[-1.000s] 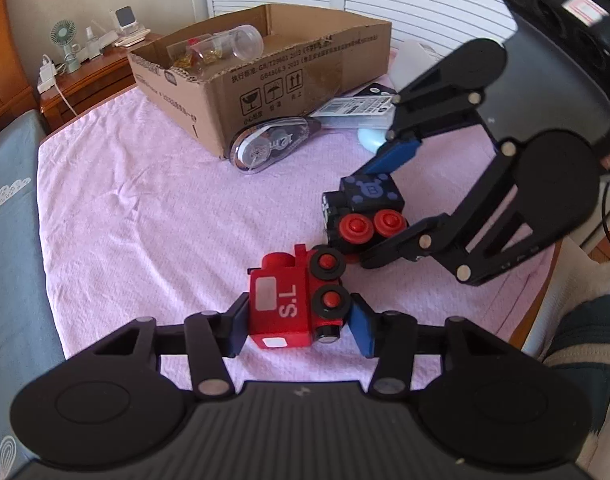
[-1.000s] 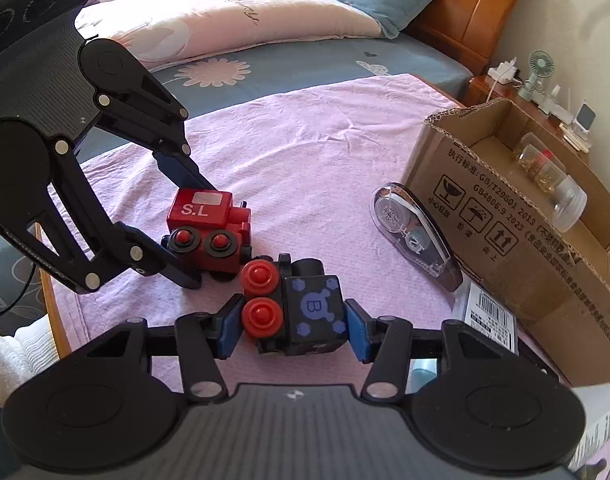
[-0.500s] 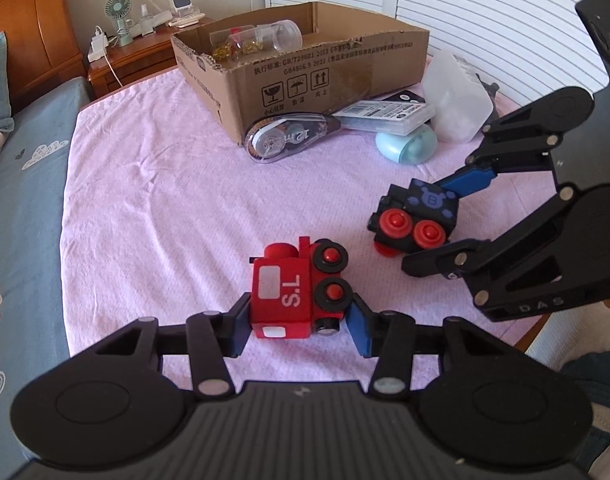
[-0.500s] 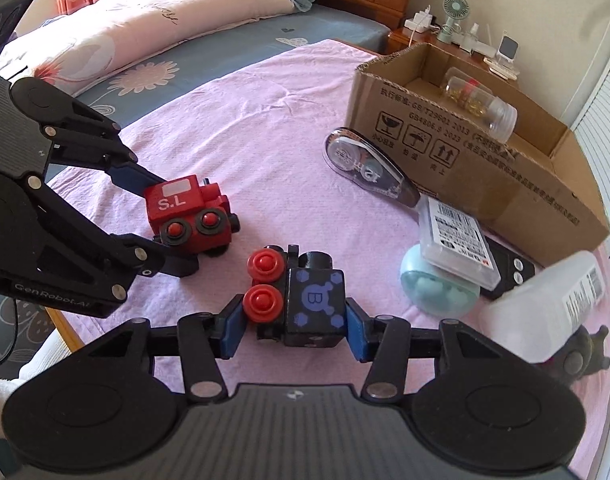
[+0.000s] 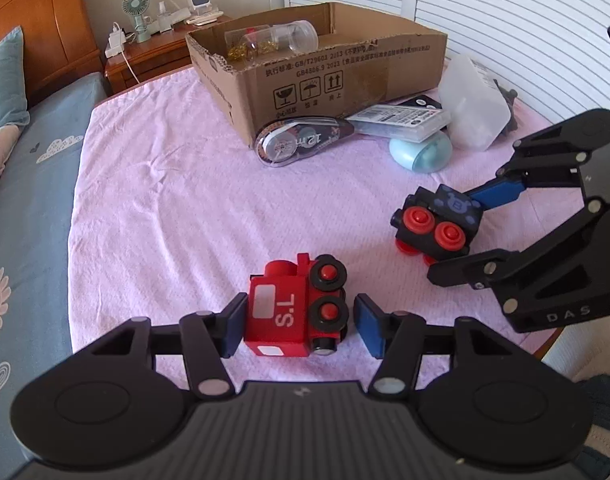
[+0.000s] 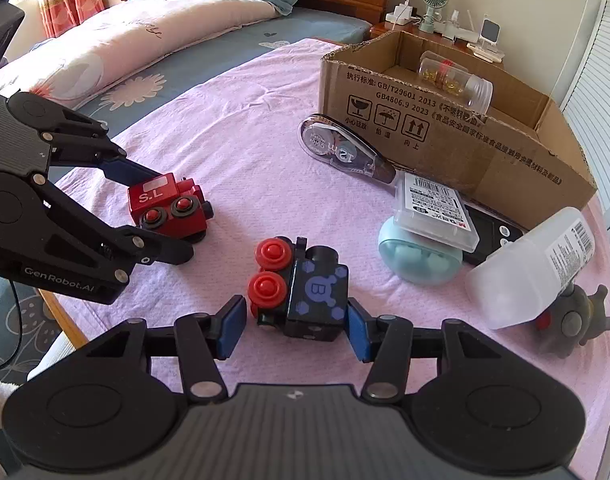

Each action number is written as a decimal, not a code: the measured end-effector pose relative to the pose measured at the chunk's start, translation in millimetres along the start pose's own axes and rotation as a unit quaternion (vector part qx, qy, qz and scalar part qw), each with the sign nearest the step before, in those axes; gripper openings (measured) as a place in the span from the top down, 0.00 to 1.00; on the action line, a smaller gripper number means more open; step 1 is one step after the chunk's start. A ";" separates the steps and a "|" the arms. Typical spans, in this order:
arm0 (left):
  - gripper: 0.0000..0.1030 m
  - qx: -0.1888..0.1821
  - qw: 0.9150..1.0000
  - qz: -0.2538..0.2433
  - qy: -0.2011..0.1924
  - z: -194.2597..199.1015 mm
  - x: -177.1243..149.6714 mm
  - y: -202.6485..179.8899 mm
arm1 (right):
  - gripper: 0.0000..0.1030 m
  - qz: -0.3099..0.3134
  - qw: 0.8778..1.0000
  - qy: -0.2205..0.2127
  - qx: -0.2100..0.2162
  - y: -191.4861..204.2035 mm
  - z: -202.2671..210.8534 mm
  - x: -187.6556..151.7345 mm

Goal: Organize rigid objects
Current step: 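Carry both train cars over the box and open both grippers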

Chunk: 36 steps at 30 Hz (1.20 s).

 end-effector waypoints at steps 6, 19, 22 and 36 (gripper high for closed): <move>0.45 0.010 1.000 0.007 -0.004 1.5 -1.4 2.0 | 0.44 0.002 1.000 -0.010 -0.003 1.4 -5.4 5.8; 0.53 0.000 1.000 0.013 0.000 -0.2 1.5 3.3 | 0.46 0.027 1.000 -0.013 -0.001 3.8 -4.2 11.2; 0.53 0.001 1.000 0.009 0.003 2.1 1.4 4.0 | 0.46 0.035 0.999 -0.014 0.006 4.1 -0.8 11.9; 0.53 -0.024 1.000 -0.006 0.004 26.0 22.8 9.9 | 0.46 0.038 0.998 -0.038 0.015 -17.2 33.0 34.7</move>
Point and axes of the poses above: each gripper's, at about its wrist camera, not at the fingertips, and z roughly against the way its jaws point, y to its left, x to its top, the point moved 8 cm from there along -z, roughly the way its jaws point, and after that the axes turned 4 degrees about -y, right-handed, at the moved point
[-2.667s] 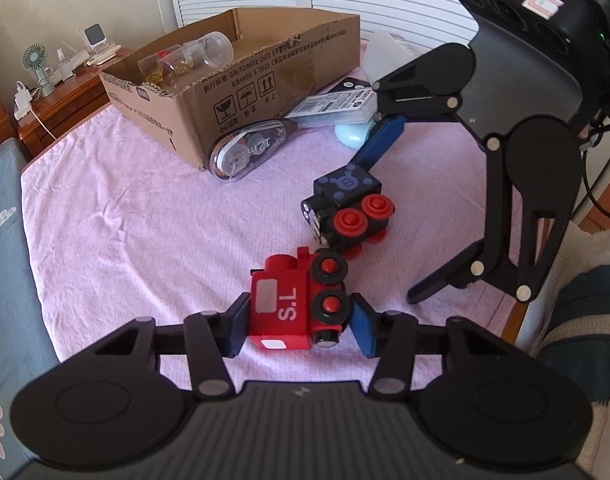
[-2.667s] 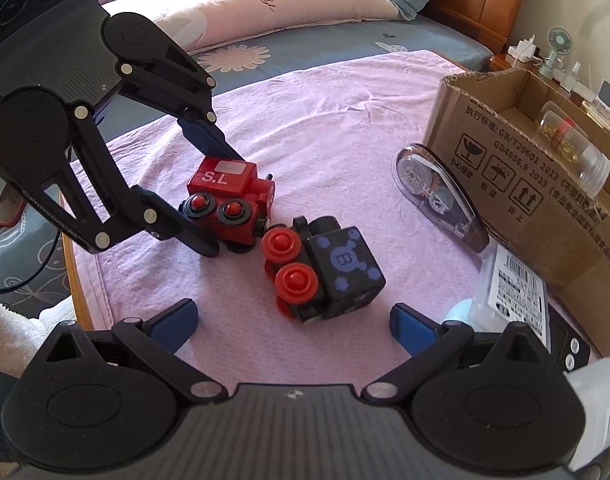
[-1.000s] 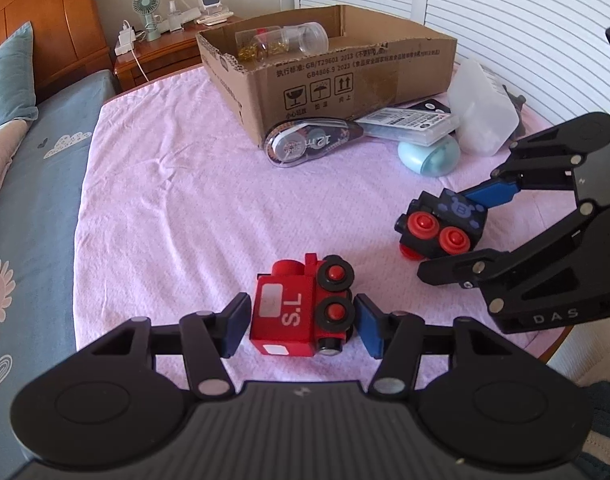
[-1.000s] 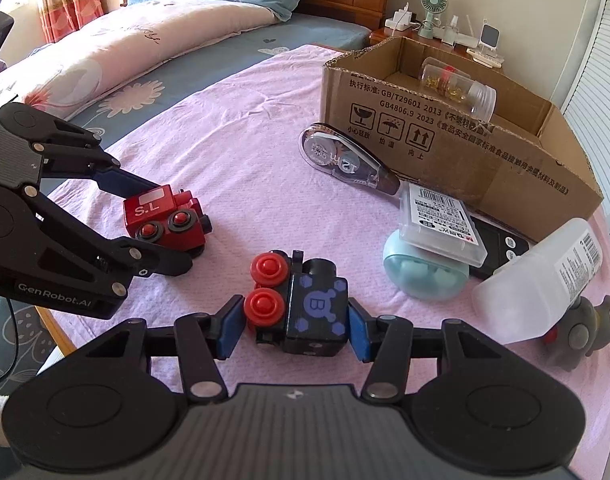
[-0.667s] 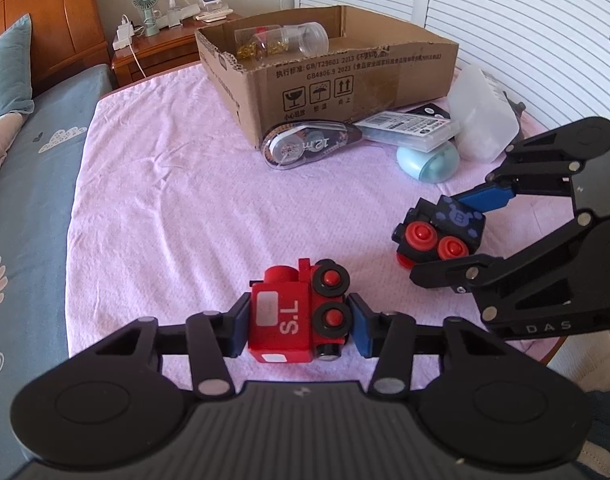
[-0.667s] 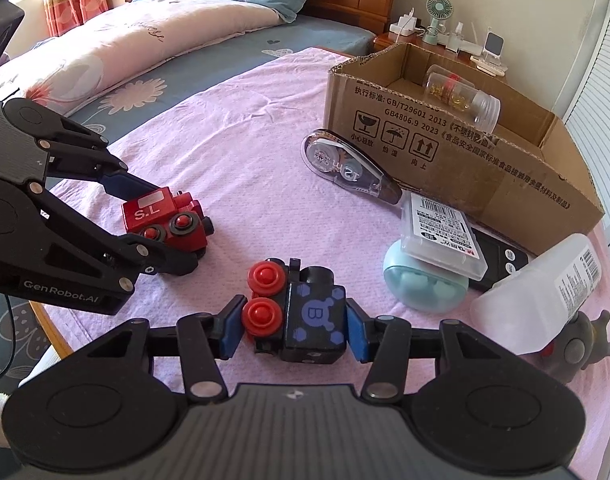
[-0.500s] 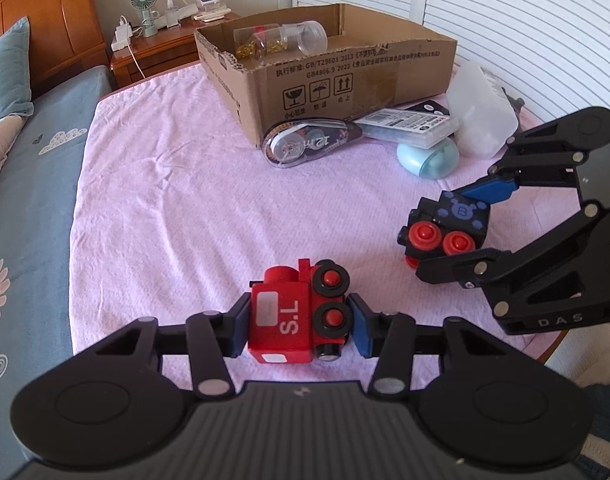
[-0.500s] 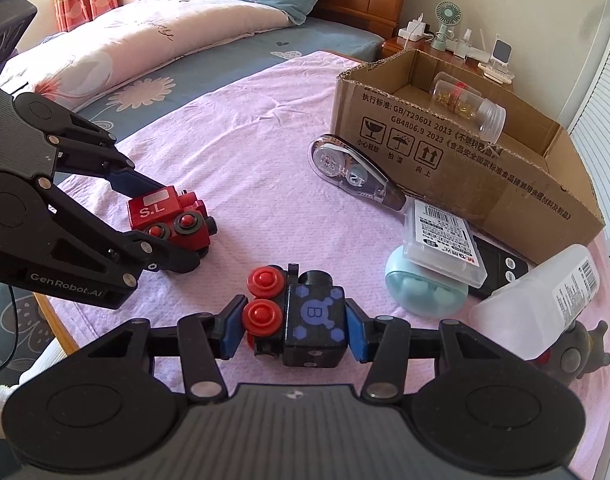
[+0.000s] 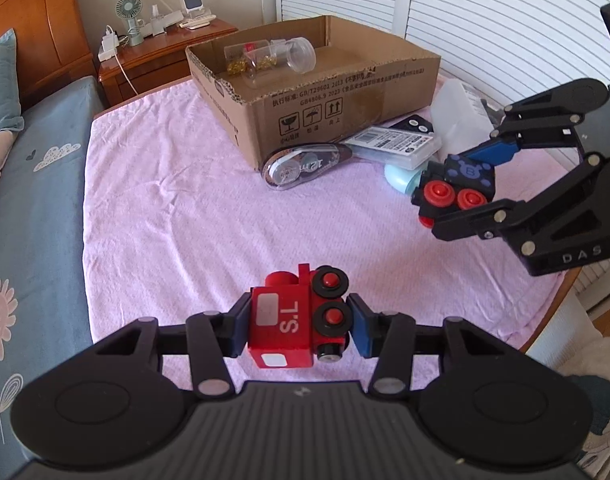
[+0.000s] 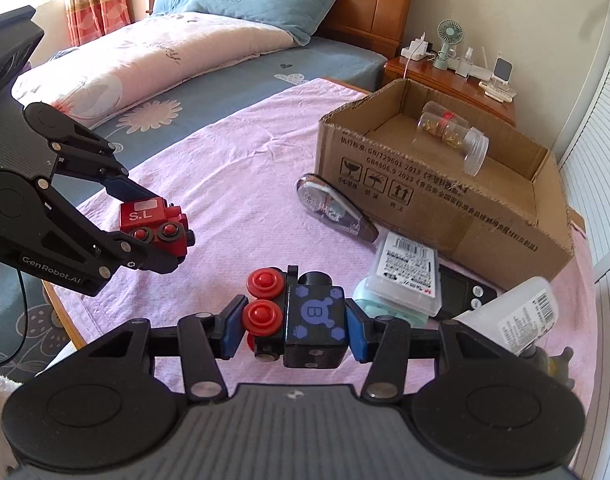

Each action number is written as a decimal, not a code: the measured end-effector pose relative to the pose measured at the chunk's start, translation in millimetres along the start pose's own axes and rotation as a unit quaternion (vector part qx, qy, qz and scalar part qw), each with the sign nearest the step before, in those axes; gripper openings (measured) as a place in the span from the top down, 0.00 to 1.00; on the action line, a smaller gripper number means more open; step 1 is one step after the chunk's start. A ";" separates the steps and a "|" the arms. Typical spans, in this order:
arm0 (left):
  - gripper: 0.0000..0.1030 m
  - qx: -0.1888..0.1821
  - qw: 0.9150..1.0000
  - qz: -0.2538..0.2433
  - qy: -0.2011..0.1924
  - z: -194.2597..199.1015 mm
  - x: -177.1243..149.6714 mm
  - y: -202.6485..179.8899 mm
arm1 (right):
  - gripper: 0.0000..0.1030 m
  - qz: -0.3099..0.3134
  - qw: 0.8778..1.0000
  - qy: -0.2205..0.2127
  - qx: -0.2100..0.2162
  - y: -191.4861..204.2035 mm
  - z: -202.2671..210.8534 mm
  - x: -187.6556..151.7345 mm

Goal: Organize rigid objects
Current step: 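Carry both train cars over the box and open both grippers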

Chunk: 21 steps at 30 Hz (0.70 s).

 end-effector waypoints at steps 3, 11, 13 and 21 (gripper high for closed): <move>0.53 -0.009 1.000 -0.003 -0.006 4.2 13.1 0.4 | 0.46 0.000 1.000 -0.020 -0.012 -15.6 14.4 16.8; 0.53 -0.011 0.999 -0.007 -0.034 4.3 68.9 8.1 | 0.46 -0.017 0.995 -0.062 -0.082 -89.4 30.7 69.1; 0.53 -0.009 0.999 -0.010 -0.041 2.1 85.1 11.1 | 0.46 -0.034 0.993 -0.062 -0.098 -113.1 24.3 78.2; 0.53 0.006 0.998 -0.016 -0.065 -10.4 144.0 20.7 | 0.46 -0.078 0.987 -0.052 -0.128 -177.7 -6.9 98.3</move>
Point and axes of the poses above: each gripper's, at about its wrist camera, not at the fingertips, and z roughly against the way its jaws point, y to its left, x to its top, the point moved 8 cm from there along -z, roughly the way its jaws point, and after that the axes turned 4 degrees about -y, right-handed, at the moved point
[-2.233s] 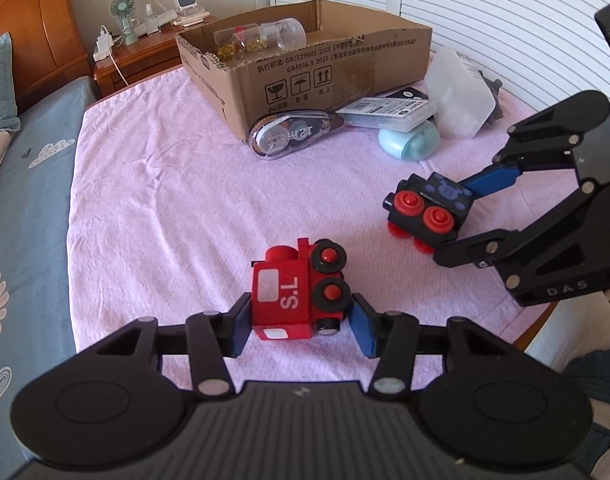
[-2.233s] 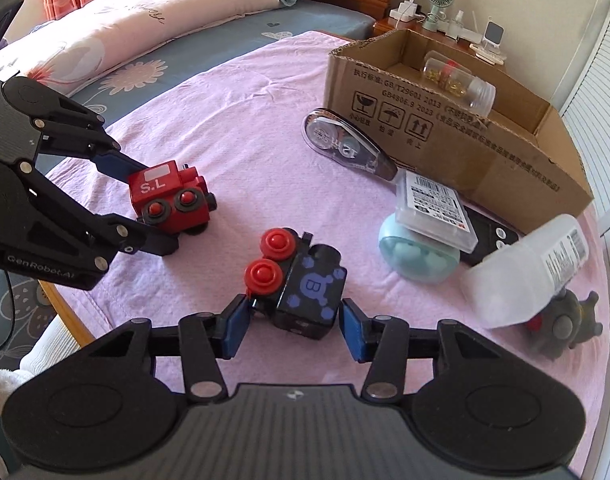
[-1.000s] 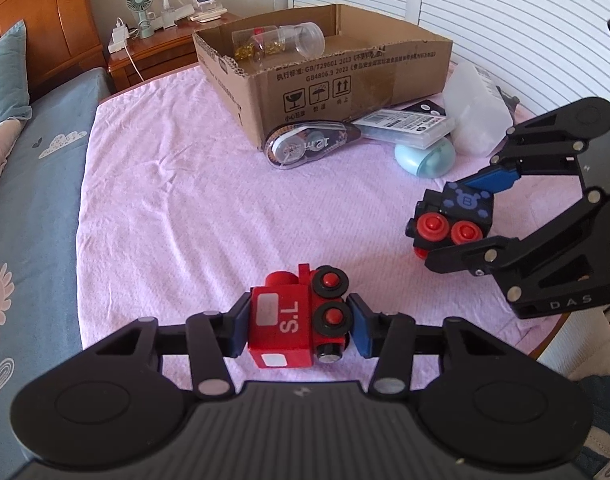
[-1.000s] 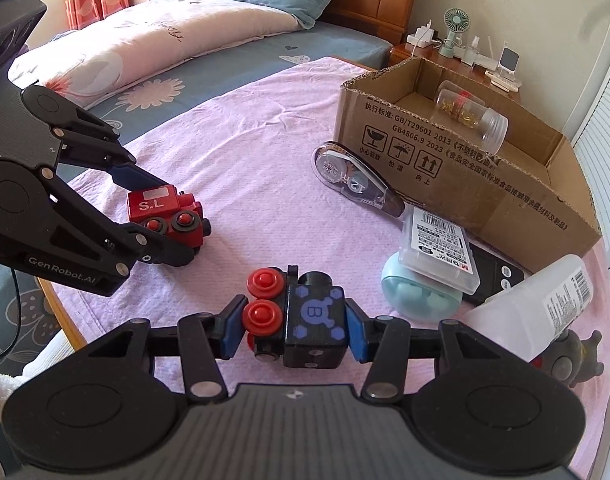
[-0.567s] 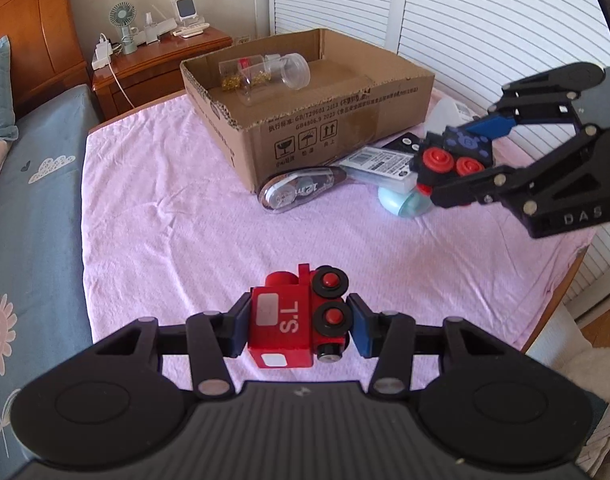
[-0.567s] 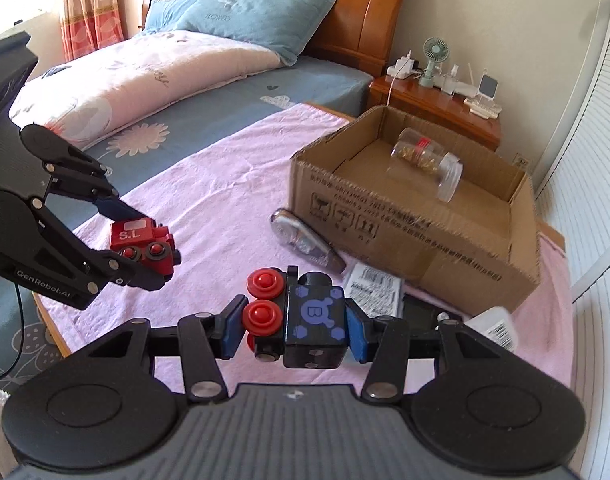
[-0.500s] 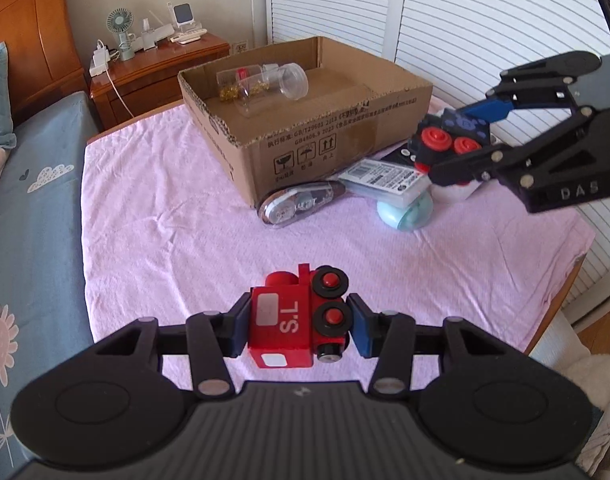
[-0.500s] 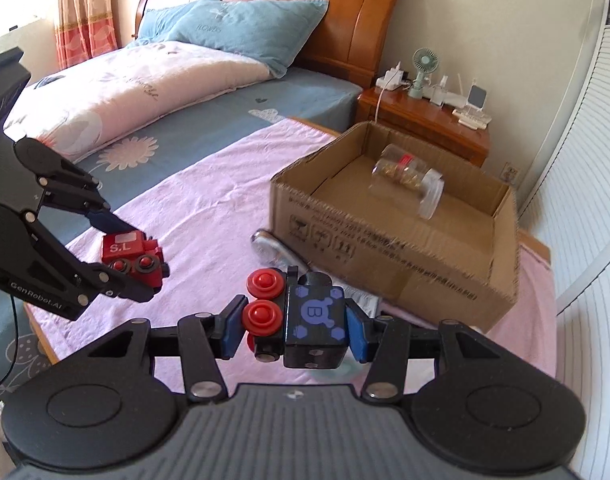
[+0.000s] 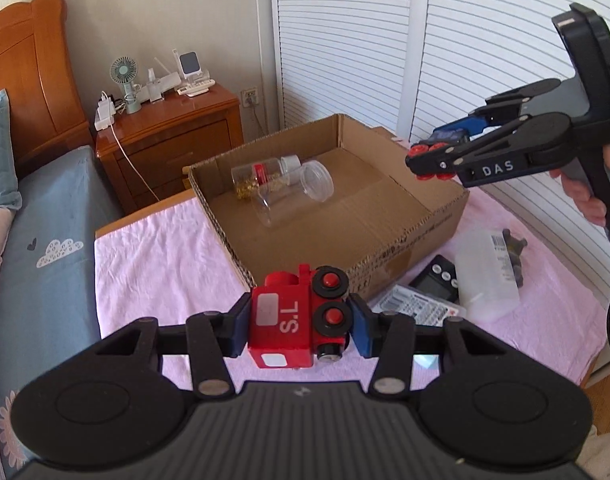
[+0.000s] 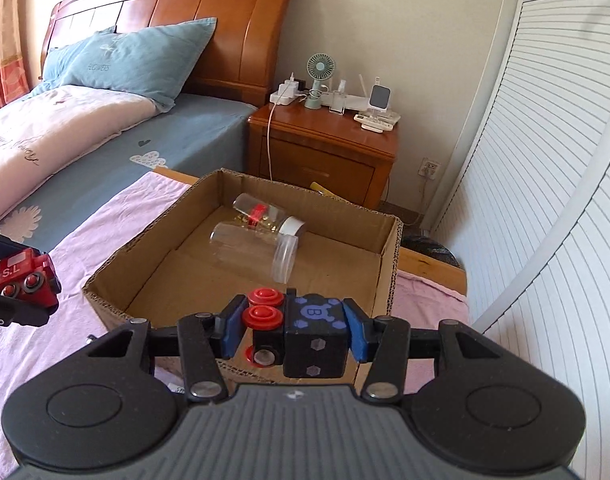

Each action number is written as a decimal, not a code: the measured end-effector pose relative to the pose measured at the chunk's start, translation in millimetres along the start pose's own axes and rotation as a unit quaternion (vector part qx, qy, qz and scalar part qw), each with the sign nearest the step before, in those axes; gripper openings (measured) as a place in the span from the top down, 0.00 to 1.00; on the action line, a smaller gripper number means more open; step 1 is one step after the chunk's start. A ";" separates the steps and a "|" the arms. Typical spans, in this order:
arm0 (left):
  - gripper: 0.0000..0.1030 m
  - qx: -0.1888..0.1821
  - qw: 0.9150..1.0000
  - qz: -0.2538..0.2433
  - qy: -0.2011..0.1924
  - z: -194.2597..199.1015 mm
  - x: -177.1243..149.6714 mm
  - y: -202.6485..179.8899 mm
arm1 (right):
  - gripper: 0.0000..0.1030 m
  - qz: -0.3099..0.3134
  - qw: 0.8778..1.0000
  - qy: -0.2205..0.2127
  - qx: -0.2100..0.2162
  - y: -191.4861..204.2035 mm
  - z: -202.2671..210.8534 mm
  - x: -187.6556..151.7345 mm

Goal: Organize rigid objects
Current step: 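Carry both train cars over the box and open both grippers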

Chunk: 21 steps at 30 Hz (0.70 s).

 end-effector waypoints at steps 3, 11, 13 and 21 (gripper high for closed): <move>0.53 0.004 1.000 -0.001 -0.002 -14.5 18.3 1.6 | 0.46 -0.009 1.000 0.008 -0.003 -9.7 -18.3 7.8; 0.28 0.003 1.000 0.014 -0.013 -56.7 47.2 1.1 | 0.46 -0.022 1.000 0.016 0.000 -21.8 -40.6 9.0; 0.05 0.016 1.000 0.016 -0.021 -59.2 47.1 2.0 | 0.46 -0.023 1.000 0.018 0.002 -23.7 -44.3 7.7; 0.04 0.018 0.999 0.039 -0.014 -41.3 28.1 2.9 | 0.46 -0.040 0.999 0.031 0.009 -36.5 -65.7 13.2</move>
Point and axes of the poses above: each gripper's, at about its wrist camera, not at the fingertips, and z roughly against the way its jaws point, y to its left, x to its top, the point moved 8 cm from there along -z, roughly the way its jaws point, and after that the axes turned 4 degrees about -y, right-handed, at the moved point
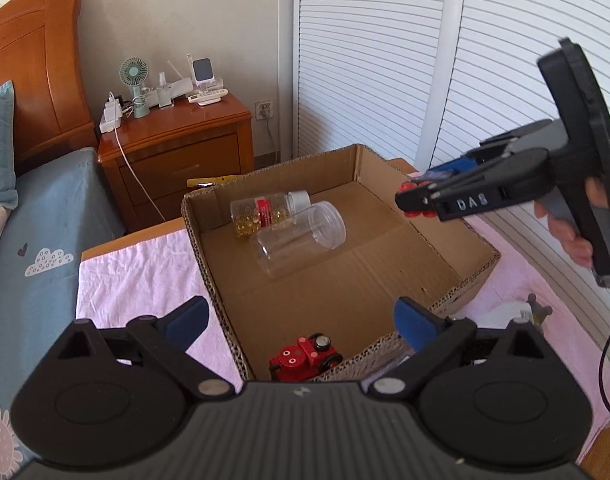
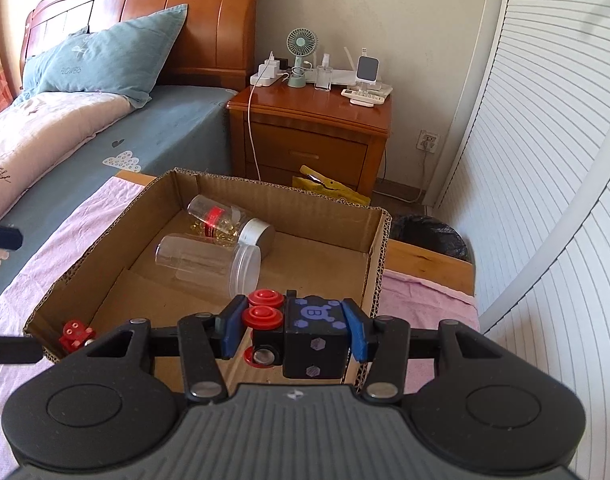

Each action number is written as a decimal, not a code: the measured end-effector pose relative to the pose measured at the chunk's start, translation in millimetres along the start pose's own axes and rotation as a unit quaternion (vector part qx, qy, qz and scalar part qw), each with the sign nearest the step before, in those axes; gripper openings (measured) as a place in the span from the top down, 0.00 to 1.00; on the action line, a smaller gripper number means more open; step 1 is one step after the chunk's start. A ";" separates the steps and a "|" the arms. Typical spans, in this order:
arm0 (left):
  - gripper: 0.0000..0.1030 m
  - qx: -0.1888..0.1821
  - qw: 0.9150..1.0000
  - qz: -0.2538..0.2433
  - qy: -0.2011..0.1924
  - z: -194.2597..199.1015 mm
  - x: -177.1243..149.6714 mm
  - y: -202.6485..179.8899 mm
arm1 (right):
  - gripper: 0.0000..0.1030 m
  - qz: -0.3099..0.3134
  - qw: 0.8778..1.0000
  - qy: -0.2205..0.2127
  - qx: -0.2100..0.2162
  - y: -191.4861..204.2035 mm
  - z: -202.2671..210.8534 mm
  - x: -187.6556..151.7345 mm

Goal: Organize rigid objects
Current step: 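Carry both train cars over the box and open both grippers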

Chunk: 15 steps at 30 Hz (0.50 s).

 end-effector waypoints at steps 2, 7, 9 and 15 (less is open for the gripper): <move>0.04 0.008 1.000 -0.010 0.002 7.9 -5.7 -1.4 | 0.46 -0.004 1.000 0.002 -0.002 -4.6 -7.7 5.4; 0.04 0.016 1.000 -0.025 -0.004 24.5 -17.3 -3.9 | 0.46 -0.006 1.000 0.006 -0.021 -14.6 -29.5 27.2; 0.04 0.014 1.000 -0.022 -0.003 27.5 -21.2 -4.7 | 0.35 -0.008 1.000 0.006 -0.017 -14.5 -35.0 35.9; 0.03 0.023 1.000 -0.020 0.000 30.2 -30.8 -3.6 | 0.00 -0.010 1.000 -0.016 -0.008 -4.1 -18.6 40.8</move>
Point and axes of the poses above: each gripper's, at about its wrist camera, not at the fingertips, and z roughly against the way its jaws point, y to its left, x to its top, the point moved 8 cm from there along -z, roughly the way its jaws point, and after that the axes turned 4 degrees about -y, right-handed, at the moved point
